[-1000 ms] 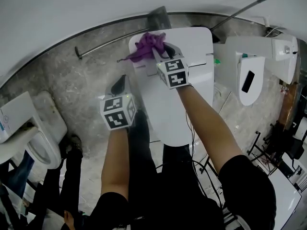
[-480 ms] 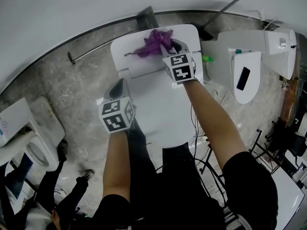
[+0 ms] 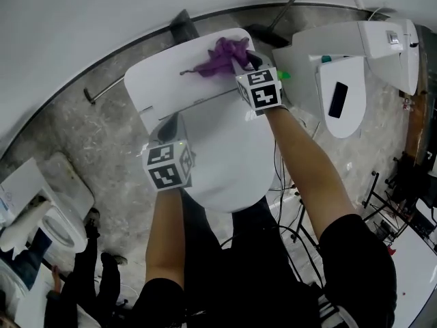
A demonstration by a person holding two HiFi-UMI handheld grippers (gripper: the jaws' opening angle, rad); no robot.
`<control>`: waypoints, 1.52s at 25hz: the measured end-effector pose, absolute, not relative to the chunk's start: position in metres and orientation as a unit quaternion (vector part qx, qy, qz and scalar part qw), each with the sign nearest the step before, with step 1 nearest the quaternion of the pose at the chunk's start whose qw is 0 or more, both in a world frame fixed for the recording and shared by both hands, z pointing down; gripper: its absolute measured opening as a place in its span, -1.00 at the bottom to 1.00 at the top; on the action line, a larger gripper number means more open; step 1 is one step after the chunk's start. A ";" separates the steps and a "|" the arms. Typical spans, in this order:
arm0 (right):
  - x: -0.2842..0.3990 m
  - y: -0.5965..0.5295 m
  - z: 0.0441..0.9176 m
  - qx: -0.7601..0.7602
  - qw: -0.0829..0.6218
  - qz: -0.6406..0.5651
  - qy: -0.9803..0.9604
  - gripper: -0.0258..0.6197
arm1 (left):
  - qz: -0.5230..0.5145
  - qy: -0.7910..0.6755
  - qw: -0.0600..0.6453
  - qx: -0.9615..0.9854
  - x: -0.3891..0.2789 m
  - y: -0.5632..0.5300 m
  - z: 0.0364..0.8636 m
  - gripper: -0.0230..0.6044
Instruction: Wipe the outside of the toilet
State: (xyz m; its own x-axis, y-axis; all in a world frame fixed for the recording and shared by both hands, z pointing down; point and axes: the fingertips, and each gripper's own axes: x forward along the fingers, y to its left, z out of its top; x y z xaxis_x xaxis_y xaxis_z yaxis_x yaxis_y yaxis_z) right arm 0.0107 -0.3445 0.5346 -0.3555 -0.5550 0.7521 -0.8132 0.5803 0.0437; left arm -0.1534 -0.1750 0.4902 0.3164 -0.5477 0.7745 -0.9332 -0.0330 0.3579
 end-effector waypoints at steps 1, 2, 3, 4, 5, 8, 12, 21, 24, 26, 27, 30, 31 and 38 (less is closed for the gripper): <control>0.019 -0.346 0.535 0.426 0.372 0.176 -0.806 -0.58 | 0.224 -0.537 0.434 0.688 -0.145 -0.177 0.491 -0.90; 0.027 -0.349 0.535 0.428 0.365 0.182 -0.807 -0.58 | 0.228 -0.532 0.432 0.692 -0.136 -0.179 0.491 -0.90; 0.036 -0.352 0.536 0.430 0.357 0.189 -0.807 -0.58 | 0.232 -0.527 0.429 0.696 -0.126 -0.181 0.491 -0.90; 0.046 -0.355 0.536 0.433 0.350 0.194 -0.808 -0.58 | 0.237 -0.522 0.426 0.700 -0.117 -0.183 0.492 -0.90; 0.056 -0.359 0.536 0.436 0.343 0.197 -0.808 -0.58 | 0.243 -0.516 0.423 0.704 -0.108 -0.185 0.494 -0.90; 0.082 -0.369 0.538 0.444 0.323 0.201 -0.811 -0.58 | 0.263 -0.502 0.412 0.714 -0.083 -0.191 0.501 -0.90; 0.110 -0.369 0.550 0.436 0.312 0.220 -0.815 -0.59 | 0.276 -0.484 0.409 0.723 -0.046 -0.193 0.511 -0.90; 0.123 -0.382 0.594 0.375 0.270 0.252 -0.850 -0.59 | 0.300 -0.461 0.390 0.739 -0.001 -0.204 0.525 -0.90; 0.122 -0.385 0.604 0.342 0.267 0.261 -0.863 -0.59 | 0.309 -0.458 0.381 0.742 0.004 -0.207 0.531 -0.90; 0.118 -0.382 0.614 0.319 0.278 0.260 -0.868 -0.59 | 0.320 -0.452 0.373 0.744 0.009 -0.208 0.534 -0.90; 0.116 -0.380 0.620 0.311 0.283 0.257 -0.870 -0.59 | 0.327 -0.448 0.368 0.746 0.011 -0.209 0.534 -0.90; 0.115 -0.376 0.633 0.297 0.276 0.262 -0.876 -0.60 | 0.348 -0.433 0.353 0.753 0.020 -0.210 0.536 -0.90; 0.116 -0.374 0.637 0.293 0.272 0.267 -0.877 -0.60 | 0.354 -0.429 0.349 0.754 0.024 -0.210 0.538 -0.90; 0.123 -0.363 0.663 0.276 0.256 0.301 -0.876 -0.60 | 0.380 -0.414 0.346 0.751 0.053 -0.202 0.555 -0.90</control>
State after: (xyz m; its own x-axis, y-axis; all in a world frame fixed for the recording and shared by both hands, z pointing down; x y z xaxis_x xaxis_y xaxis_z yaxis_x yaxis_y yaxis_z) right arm 0.1226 -0.3628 0.6629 -0.7167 -0.3296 0.6146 -0.6376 0.6666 -0.3860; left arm 0.0532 -0.2023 0.5551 0.3685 -0.3601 0.8571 -0.8851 -0.4177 0.2051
